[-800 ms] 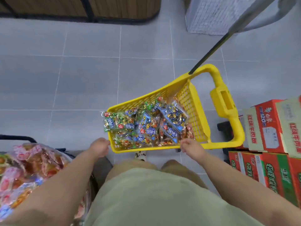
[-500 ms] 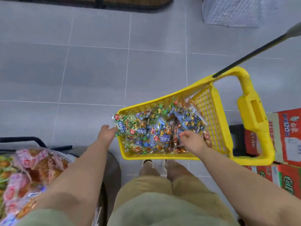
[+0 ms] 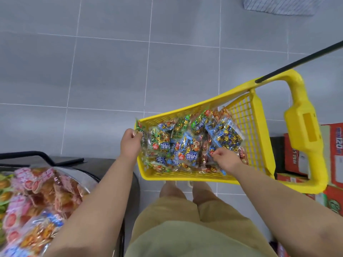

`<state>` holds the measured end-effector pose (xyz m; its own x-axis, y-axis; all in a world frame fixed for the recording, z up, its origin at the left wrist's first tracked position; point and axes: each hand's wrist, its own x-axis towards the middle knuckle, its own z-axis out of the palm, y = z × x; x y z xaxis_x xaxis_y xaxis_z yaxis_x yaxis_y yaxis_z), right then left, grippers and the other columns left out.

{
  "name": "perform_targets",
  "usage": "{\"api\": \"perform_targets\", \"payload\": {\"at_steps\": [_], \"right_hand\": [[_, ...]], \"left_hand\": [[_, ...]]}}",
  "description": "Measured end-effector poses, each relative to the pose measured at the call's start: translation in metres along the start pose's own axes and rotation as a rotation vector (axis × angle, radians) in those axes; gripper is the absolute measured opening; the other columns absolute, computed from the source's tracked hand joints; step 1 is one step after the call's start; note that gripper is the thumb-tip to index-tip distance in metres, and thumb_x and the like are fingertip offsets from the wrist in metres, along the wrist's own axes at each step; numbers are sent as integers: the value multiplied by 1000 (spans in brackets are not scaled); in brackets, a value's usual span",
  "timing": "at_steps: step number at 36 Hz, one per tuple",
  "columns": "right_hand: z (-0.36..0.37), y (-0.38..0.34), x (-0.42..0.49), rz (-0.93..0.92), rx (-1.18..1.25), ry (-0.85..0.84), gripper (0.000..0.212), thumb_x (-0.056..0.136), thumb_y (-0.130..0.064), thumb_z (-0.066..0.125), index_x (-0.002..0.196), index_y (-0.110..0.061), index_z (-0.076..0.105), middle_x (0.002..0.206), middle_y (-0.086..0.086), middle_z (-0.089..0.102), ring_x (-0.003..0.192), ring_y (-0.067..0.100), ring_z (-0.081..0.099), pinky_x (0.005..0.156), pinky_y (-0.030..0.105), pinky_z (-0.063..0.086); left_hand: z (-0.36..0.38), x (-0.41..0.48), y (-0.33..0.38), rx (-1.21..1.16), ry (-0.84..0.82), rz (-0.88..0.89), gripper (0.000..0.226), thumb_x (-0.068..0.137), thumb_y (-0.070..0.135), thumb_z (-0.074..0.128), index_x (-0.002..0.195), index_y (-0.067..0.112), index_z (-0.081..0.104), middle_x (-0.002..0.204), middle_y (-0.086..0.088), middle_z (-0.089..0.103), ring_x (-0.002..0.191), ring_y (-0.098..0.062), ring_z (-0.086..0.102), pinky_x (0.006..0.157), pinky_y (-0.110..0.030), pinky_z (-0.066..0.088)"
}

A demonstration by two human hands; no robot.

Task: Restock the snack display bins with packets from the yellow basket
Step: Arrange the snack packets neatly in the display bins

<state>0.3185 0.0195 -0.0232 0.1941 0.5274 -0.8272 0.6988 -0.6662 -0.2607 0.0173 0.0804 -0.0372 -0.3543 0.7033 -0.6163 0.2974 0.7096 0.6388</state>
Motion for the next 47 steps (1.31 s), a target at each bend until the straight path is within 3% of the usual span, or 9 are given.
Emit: {"api": "perform_targets", "payload": {"at_steps": [6, 13, 18, 22, 30, 33, 37, 42, 47], "right_hand": [[-11, 2, -8, 37, -78, 319, 20, 87, -29, 58, 73, -20, 48, 67, 3, 60, 64, 19, 57, 58, 32, 46], [-17, -1, 7, 7, -327, 359, 78, 85, -37, 62, 145, -9, 22, 144, 14, 30, 131, 31, 33, 101, 41, 38], [-14, -7, 10, -4, -285, 394, 57, 99, -27, 33, 150, -9, 15, 155, 13, 19, 142, 28, 20, 112, 40, 28], [-17, -1, 5, -34, -305, 440, 50, 102, -18, 26, 150, -10, 15, 156, 8, 22, 143, 21, 21, 114, 32, 23], [-43, -2, -32, -254, 93, 765, 36, 101, -24, 34, 130, -14, 54, 123, 12, 61, 110, 33, 56, 86, 36, 45], [-55, -11, -52, -398, 240, 807, 31, 99, -25, 38, 115, -15, 63, 106, 6, 67, 91, 17, 56, 72, 23, 39], [-65, -24, -67, -407, 466, 631, 25, 97, -21, 45, 77, -11, 56, 64, -9, 49, 63, 14, 43, 61, 19, 39], [-70, -49, -77, -501, 429, 450, 27, 86, -14, 65, 65, -27, 56, 48, -14, 48, 48, -2, 42, 50, 18, 31], [-70, -75, -84, -614, 235, 261, 24, 75, -25, 78, 67, -25, 56, 61, -9, 48, 54, 0, 43, 48, 16, 31]], "left_hand": [[-12, -18, 26, -162, -63, 57, 37, 92, 21, 58, 66, 21, 32, 66, 3, 33, 61, -13, 34, 59, -33, 29], [-4, -30, 35, -280, -189, -91, 30, 93, 18, 59, 70, 20, 40, 90, -16, 53, 85, -27, 54, 75, -41, 43], [0, -41, 31, -390, -265, -182, 24, 94, 16, 57, 74, 20, 44, 85, -7, 60, 80, -22, 62, 52, -29, 54], [2, -44, 33, -523, -328, -329, 21, 95, 19, 58, 114, 12, 57, 129, -13, 57, 122, -31, 54, 92, -53, 51], [-1, -45, 48, -732, -562, -554, 67, 76, 31, 70, 136, 12, 50, 139, -15, 52, 112, -49, 58, 72, -62, 55], [-2, -46, 56, -727, -624, -535, 50, 76, 27, 70, 125, 17, 59, 142, -9, 46, 119, -59, 46, 72, -72, 49], [-5, -48, 65, -744, -810, -390, 26, 77, 7, 60, 86, 22, 79, 96, -6, 76, 84, -44, 70, 65, -62, 55], [-13, -52, 76, -650, -892, -301, 58, 66, -10, 51, 112, 23, 62, 91, -9, 72, 80, -31, 71, 73, -48, 56], [-26, -63, 85, -519, -923, -202, 40, 70, -8, 59, 103, 15, 61, 88, -8, 71, 70, -23, 71, 57, -35, 59]]}}
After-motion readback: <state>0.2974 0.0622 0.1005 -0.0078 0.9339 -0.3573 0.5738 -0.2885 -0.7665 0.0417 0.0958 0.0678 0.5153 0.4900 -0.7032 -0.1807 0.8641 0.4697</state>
